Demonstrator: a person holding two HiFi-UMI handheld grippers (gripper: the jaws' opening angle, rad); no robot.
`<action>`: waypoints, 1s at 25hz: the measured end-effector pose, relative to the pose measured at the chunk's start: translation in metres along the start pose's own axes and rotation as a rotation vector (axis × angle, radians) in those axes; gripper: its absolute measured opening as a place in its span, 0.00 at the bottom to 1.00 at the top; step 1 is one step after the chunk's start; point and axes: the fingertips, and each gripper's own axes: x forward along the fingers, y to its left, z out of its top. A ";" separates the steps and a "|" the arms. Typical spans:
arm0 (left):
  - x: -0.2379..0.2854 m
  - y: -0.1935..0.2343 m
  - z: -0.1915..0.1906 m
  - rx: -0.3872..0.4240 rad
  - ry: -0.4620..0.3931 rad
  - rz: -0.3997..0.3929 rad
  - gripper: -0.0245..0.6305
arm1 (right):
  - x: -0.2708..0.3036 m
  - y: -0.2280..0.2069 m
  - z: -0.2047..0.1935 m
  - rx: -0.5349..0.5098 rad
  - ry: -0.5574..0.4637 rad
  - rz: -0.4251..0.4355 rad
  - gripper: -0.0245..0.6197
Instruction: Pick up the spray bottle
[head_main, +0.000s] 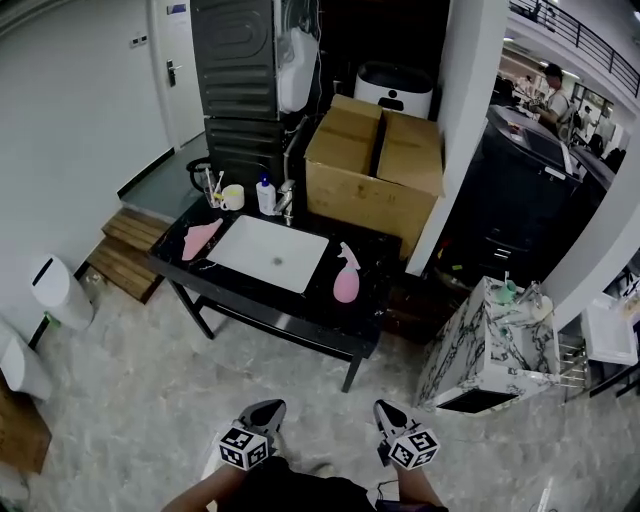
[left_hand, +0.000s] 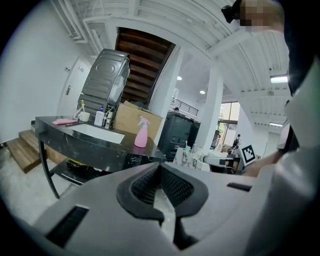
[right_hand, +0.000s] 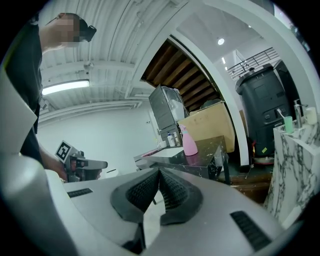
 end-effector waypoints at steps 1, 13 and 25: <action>0.004 0.003 0.000 -0.004 0.001 -0.010 0.05 | 0.003 -0.002 0.002 -0.002 0.001 -0.010 0.08; 0.028 0.086 0.044 0.002 -0.022 -0.086 0.05 | 0.081 0.003 0.036 -0.036 -0.036 -0.130 0.08; -0.004 0.165 0.054 -0.044 -0.041 -0.063 0.05 | 0.140 0.025 0.050 -0.045 -0.028 -0.192 0.08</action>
